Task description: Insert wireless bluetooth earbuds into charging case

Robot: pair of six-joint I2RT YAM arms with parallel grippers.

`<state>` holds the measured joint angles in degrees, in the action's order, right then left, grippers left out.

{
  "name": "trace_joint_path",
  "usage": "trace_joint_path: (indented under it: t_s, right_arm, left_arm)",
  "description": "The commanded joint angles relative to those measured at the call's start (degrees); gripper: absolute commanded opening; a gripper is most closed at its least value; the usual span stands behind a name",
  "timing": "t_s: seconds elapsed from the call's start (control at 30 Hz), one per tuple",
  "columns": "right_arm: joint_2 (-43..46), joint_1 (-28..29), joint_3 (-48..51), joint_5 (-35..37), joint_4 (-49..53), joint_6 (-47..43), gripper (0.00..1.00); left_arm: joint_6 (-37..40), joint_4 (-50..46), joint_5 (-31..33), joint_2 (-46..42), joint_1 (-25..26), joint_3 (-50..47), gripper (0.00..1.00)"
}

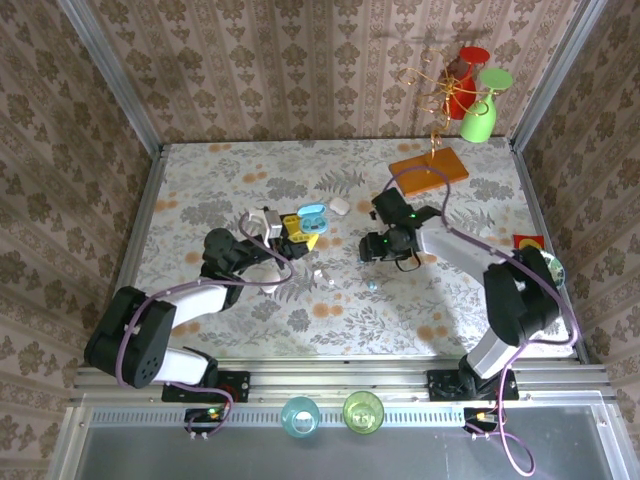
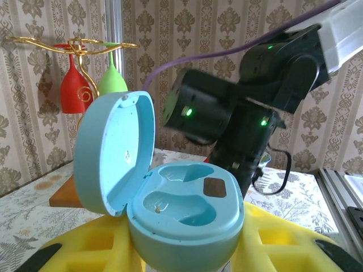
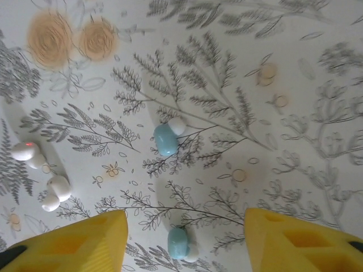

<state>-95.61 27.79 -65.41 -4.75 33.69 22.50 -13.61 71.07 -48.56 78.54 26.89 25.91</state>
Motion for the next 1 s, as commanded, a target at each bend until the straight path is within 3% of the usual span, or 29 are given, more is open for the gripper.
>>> trace_joint_path:
  t_s: [0.0,0.1,0.4,0.97]
  right_arm:
    - [-4.0,1.1,-4.5,2.4,3.8,-0.5,0.56]
    - [-7.6,1.3,-6.7,0.9,4.2,-0.2,0.51]
    - [-8.1,2.9,-6.1,-1.4,9.9,-2.3,0.51]
    - [-13.9,13.9,-11.2,18.2,23.0,2.3,0.42]
  left_arm:
    - [1.3,2.3,0.2,-2.4,-0.4,-0.8,0.31]
    - [1.1,2.2,0.3,-2.9,-0.4,-1.4,0.31]
    - [1.0,2.1,-0.1,-3.8,-2.3,-1.4,0.31]
    - [0.8,0.5,-0.3,-7.7,-4.6,-2.4,0.31]
